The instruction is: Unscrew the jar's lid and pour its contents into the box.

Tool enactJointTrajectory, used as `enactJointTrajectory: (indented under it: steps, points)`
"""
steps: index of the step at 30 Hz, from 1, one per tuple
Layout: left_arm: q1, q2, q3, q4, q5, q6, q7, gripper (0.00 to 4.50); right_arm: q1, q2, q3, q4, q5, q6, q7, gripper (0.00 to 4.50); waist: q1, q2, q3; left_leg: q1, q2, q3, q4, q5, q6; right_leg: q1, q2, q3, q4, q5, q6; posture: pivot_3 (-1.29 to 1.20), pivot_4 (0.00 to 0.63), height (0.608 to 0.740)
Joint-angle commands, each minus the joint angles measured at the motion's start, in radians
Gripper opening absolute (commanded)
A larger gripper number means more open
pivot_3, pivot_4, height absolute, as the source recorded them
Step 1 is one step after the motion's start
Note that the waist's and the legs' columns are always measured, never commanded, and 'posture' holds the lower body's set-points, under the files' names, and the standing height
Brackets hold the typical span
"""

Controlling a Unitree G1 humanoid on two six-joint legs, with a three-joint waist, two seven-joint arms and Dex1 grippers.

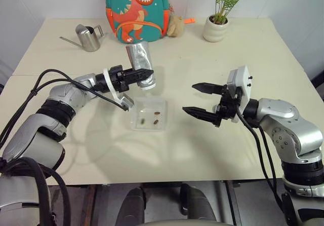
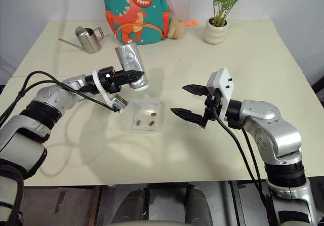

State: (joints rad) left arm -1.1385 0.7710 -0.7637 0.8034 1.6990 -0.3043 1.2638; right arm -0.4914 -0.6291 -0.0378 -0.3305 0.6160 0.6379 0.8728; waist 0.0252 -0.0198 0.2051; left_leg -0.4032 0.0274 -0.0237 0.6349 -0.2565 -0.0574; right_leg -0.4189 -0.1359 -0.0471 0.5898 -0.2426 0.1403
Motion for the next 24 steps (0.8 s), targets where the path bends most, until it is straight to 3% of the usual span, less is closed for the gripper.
enactJointTrajectory:
  steps: [1, 4, 6, 9, 11, 13, 17, 19, 24]
  points:
    - [-0.029, 0.013, -0.006, 0.009, -0.058, -0.023, 0.035, 1.96, 0.006, 0.003, -0.006, -0.04, 0.014, -0.006, -0.004, 4.48, 0.0, 0.0, 0.0, 0.0, 0.0, 0.0, 0.0, 0.0, 0.0, 0.0, 0.0, 0.0, 0.0, 0.0, 0.0, 0.0, 0.15, 0.74]
    - [-0.019, 0.049, 0.001, -0.033, -0.147, -0.183, 0.014, 1.96, 0.013, 0.004, -0.006, -0.04, 0.012, -0.009, -0.004, 4.48, 0.0, 0.0, 0.0, 0.0, 0.0, 0.001, 0.0, 0.0, 0.0, -0.001, 0.0, 0.0, 0.0, 0.0, 0.0, 0.0, 0.15, 0.74]
    - [-0.009, 0.08, 0.039, -0.036, -0.292, -0.375, -0.108, 1.96, 0.019, 0.002, -0.006, -0.04, 0.012, -0.01, 0.001, 4.48, -0.001, 0.0, 0.0, -0.001, 0.0, 0.001, 0.0, 0.001, -0.002, -0.001, 0.0, 0.001, 0.0, 0.0, 0.0, 0.0, 0.15, 0.74]
    - [0.028, 0.094, 0.141, 0.083, -0.693, -0.684, -0.515, 1.96, 0.036, -0.007, -0.007, -0.041, 0.013, -0.011, 0.014, 4.48, -0.002, -0.001, 0.0, 0.0, 0.001, 0.003, 0.0, 0.001, -0.003, -0.002, 0.0, 0.001, 0.0, 0.0, 0.0, 0.0, 0.15, 0.74]
    - [0.091, 0.091, 0.204, 0.141, -1.034, -0.779, -0.844, 1.96, 0.049, -0.014, -0.008, -0.043, 0.016, -0.011, 0.026, 4.48, -0.003, 0.0, -0.001, 0.0, 0.001, 0.004, 0.0, 0.001, -0.003, -0.002, 0.0, 0.001, 0.0, 0.0, -0.001, 0.0, 0.15, 0.74]
    - [0.218, 0.096, 0.289, 0.046, -1.423, -0.653, -1.222, 1.96, 0.063, -0.021, -0.011, -0.054, 0.022, -0.006, 0.038, 4.48, -0.009, 0.0, -0.001, 0.001, 0.002, 0.006, 0.001, 0.001, -0.003, -0.002, 0.0, 0.003, 0.0, 0.0, -0.001, 0.0, 0.15, 0.74]
    - [0.43, 0.108, 0.488, -0.223, -1.887, -0.285, -1.601, 1.96, 0.093, -0.04, -0.003, -0.08, 0.024, -0.003, 0.061, 4.48, -0.025, -0.001, 0.0, 0.0, 0.003, 0.007, 0.002, 0.001, -0.003, -0.002, 0.0, 0.004, 0.001, 0.001, -0.001, 0.0, 0.15, 0.74]
    - [0.516, 0.107, 0.596, -0.321, -2.022, -0.071, -1.659, 1.96, 0.102, -0.043, 0.005, -0.091, 0.017, -0.009, 0.066, 4.48, -0.025, -0.001, 0.0, 0.0, 0.003, 0.006, 0.003, -0.001, 0.0, -0.002, 0.001, 0.005, 0.002, 0.001, -0.001, 0.0, 0.15, 0.74]
    - [0.658, 0.061, 0.851, -0.446, -2.179, 0.208, -1.61, 1.96, 0.133, -0.056, 0.031, -0.127, -0.015, -0.028, 0.07, 4.48, -0.027, -0.001, -0.001, 0.002, 0.003, 0.006, 0.011, -0.001, 0.002, -0.001, 0.002, 0.007, 0.007, 0.001, -0.001, 0.0, 0.15, 0.74]
